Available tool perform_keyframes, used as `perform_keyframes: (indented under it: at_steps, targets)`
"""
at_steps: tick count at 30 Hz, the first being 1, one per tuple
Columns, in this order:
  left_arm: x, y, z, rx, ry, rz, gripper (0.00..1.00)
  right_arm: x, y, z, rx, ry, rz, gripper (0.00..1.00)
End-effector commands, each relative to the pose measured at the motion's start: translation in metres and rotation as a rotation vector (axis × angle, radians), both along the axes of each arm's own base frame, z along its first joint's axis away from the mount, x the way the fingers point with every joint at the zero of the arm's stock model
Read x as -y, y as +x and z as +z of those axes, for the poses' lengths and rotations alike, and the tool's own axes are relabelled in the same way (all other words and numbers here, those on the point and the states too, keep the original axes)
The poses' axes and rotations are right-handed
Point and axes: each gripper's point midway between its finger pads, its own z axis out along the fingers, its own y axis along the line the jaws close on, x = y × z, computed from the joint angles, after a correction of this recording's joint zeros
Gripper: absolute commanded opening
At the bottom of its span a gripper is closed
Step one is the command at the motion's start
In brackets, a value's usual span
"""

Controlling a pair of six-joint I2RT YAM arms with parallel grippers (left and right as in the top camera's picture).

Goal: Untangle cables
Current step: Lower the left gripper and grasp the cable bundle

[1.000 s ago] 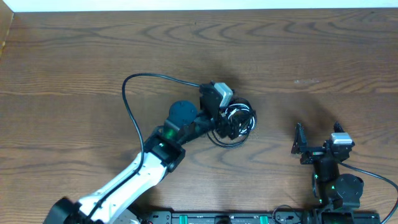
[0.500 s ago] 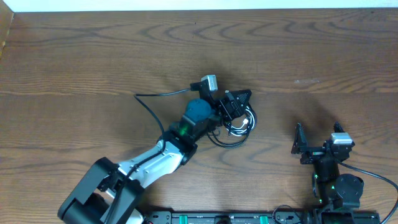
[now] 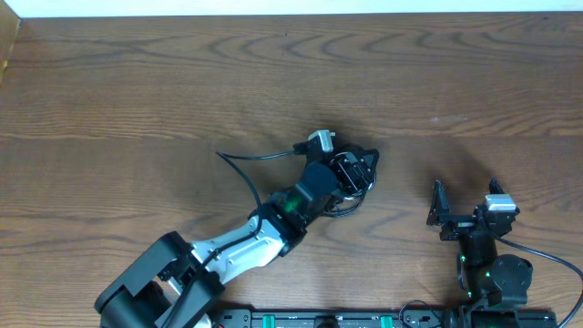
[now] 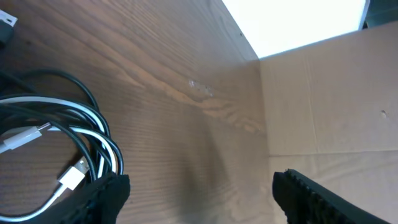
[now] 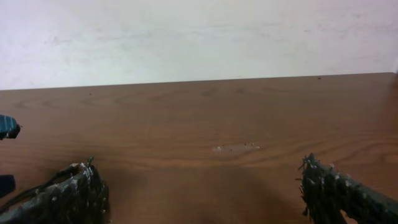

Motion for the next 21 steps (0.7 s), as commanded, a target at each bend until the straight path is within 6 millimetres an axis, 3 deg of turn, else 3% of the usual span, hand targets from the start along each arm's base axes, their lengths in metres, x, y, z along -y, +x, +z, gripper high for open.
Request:
perform_keyframes:
  at_steps: [1,7,13,21]
  targets:
    - [-0.002,0.007,-0.008,0.000,0.023,0.056,0.77,0.002,0.000,0.000,0.001,-0.013,-0.009,0.99]
    - [0.009,0.016,-0.029,-0.030,0.059,0.051,0.77,0.002,0.000,0.000,0.001,-0.013,-0.009,0.99]
    - [0.036,0.019,-0.049,-0.056,0.103,-0.052,0.74,0.002,0.000,0.000,0.001,-0.013,-0.009,0.99]
    - [0.020,0.012,-0.079,-0.144,0.212,-0.024,0.68,0.002,0.000,0.000,0.001,-0.013,-0.009,0.99]
